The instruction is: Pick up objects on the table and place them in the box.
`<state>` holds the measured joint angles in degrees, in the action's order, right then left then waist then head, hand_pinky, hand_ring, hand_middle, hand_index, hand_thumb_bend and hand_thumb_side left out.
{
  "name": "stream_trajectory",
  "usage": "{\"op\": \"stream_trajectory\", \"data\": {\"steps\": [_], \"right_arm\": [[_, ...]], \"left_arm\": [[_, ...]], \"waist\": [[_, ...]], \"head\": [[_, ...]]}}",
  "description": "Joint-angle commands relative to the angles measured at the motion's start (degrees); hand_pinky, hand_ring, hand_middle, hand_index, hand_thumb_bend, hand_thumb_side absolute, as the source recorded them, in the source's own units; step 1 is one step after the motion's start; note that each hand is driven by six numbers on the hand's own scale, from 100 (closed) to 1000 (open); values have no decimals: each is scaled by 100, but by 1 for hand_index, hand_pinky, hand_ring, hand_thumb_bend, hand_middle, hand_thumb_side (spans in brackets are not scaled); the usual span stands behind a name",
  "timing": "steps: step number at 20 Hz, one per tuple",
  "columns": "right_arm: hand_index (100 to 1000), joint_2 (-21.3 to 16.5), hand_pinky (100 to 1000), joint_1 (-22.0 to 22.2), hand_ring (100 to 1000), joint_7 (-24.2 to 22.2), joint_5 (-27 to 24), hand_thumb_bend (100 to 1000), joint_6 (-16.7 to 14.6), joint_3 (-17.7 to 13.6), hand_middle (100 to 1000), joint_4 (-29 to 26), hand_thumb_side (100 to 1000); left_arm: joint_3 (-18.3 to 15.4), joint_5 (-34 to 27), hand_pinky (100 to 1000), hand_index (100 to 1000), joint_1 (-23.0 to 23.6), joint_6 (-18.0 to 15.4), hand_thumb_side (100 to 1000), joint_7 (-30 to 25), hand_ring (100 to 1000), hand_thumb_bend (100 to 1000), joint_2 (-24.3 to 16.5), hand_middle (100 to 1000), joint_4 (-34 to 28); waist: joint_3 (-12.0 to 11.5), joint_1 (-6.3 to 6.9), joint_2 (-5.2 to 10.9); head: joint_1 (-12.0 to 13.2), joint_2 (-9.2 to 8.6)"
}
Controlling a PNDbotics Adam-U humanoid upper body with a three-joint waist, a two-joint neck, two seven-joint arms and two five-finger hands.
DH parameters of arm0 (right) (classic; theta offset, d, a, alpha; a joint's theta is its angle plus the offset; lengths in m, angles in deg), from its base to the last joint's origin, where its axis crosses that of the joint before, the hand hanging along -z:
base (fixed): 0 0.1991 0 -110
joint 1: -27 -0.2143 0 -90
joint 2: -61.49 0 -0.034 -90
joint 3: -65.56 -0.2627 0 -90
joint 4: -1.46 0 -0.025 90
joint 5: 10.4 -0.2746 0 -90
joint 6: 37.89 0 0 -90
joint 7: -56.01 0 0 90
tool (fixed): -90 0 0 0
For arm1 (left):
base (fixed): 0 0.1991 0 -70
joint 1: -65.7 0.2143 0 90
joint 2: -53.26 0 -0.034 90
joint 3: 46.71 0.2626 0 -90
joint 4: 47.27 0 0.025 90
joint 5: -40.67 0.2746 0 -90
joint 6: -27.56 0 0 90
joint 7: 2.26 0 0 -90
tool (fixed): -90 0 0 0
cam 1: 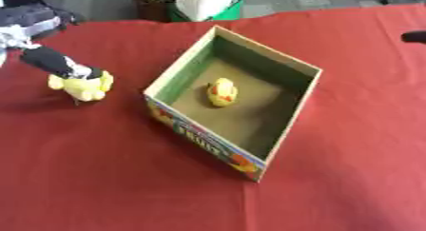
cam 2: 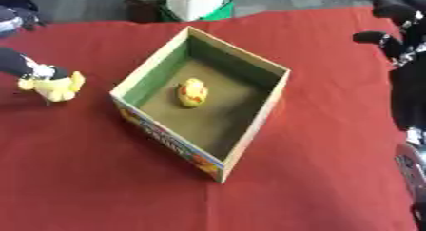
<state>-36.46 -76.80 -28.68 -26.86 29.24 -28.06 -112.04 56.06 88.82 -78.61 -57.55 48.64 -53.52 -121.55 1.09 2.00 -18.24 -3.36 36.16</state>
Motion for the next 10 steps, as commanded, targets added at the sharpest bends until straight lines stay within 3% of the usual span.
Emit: {"op": "stream_trajectory", "data": {"steps": [1, 6, 10], "right_arm": [[870, -78, 673, -26, 903, 7, 45, 100, 18, -54, 688, -109, 1000], [869, -64, 673, -22, 903, 11, 58, 100, 39, -52, 687, -109, 1000], [869, -49, 673, -35, 902, 13, 63, 100, 48, -49, 687, -109, 1000]], "left_arm": [[-119, -62, 839, 1000, -45, -74, 636, -232, 900, 740, -294, 907, -15], [-150, -110, 842, 1000, 39, -174, 645, -577, 906, 785, -397, 913, 13], [-125, 15, 837, 1000, 83, -187, 589, -576, 905, 733, -342, 916, 172]], "waist": [[-24, -14, 98], [-51, -22, 98], [-27, -38, 78]], "head": [[49, -58], [94, -85], [120, -140]]}}
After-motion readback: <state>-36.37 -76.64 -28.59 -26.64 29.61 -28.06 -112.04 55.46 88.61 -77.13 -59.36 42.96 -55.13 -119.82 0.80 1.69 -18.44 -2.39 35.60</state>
